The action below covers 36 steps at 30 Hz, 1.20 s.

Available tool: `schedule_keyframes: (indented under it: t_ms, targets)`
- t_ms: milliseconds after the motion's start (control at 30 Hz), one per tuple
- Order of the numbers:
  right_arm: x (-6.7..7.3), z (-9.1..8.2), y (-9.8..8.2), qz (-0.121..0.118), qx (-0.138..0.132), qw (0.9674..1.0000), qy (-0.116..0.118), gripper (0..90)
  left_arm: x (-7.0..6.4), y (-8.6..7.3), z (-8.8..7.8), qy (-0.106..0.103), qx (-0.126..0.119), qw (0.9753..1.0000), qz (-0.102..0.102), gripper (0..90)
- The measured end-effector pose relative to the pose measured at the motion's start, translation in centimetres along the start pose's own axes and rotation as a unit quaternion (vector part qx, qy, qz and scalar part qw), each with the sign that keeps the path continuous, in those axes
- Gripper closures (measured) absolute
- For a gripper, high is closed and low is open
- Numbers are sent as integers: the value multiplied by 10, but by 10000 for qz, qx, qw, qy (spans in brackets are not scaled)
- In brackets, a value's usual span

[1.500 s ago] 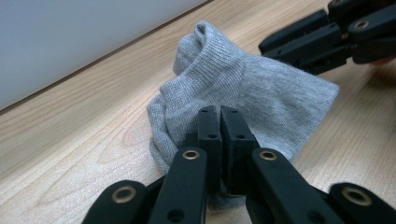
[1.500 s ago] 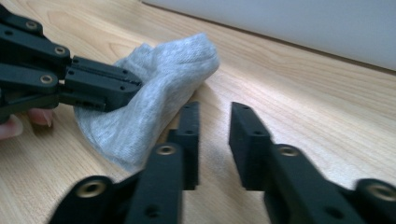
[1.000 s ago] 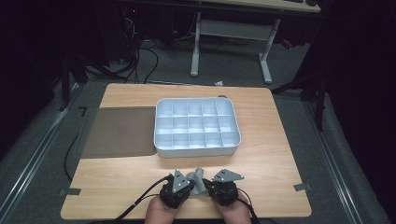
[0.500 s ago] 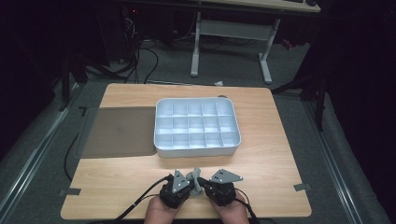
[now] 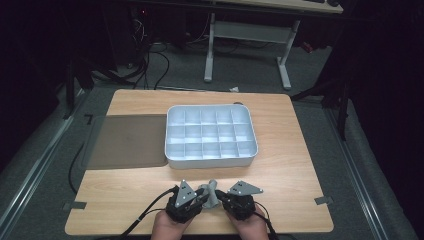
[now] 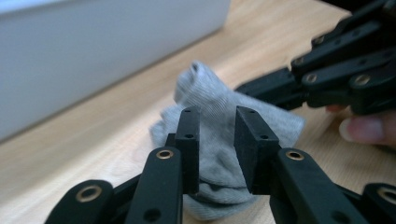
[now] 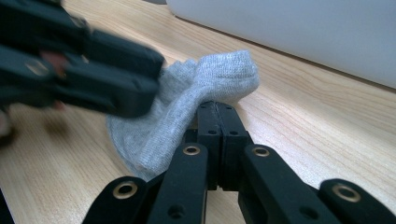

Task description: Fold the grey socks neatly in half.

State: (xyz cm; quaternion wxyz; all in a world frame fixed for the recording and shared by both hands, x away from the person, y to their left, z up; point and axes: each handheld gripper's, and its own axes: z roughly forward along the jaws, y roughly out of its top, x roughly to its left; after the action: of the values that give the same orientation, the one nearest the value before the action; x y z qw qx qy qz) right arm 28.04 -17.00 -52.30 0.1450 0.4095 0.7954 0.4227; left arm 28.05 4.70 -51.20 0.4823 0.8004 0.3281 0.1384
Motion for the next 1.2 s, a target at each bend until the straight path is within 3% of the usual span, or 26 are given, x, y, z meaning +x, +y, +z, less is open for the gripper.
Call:
schedule_keyframes:
  t_ms: [133,233,333,433,700,933,1033,1200]
  targets:
    - [0,-1,0,12,-2,10000,-10,900,12,-1,-11,241,35,9997,-74,739]
    - [-1,-1,-1,19,-1,10000,-5,900,18,-7,-9,469,445,9979,-46,804]
    - [0,-2,-1,30,-8,10000,13,900,16,-12,-2,452,835,9955,6,817]
    - [1,-4,-2,92,-33,9999,133,900,7,-13,3,384,955,9947,56,815]
    - [5,-5,-1,90,-95,9998,148,895,-3,-10,13,351,942,9949,106,812]
    - [-5,-1,8,217,-141,9996,89,896,-6,-5,25,335,898,9954,81,818]
    - [-4,-4,8,238,-213,9992,226,899,-8,-5,27,326,905,9953,90,820]
    - [1,-4,7,193,-193,9994,222,898,-11,-5,29,302,924,9952,130,829]
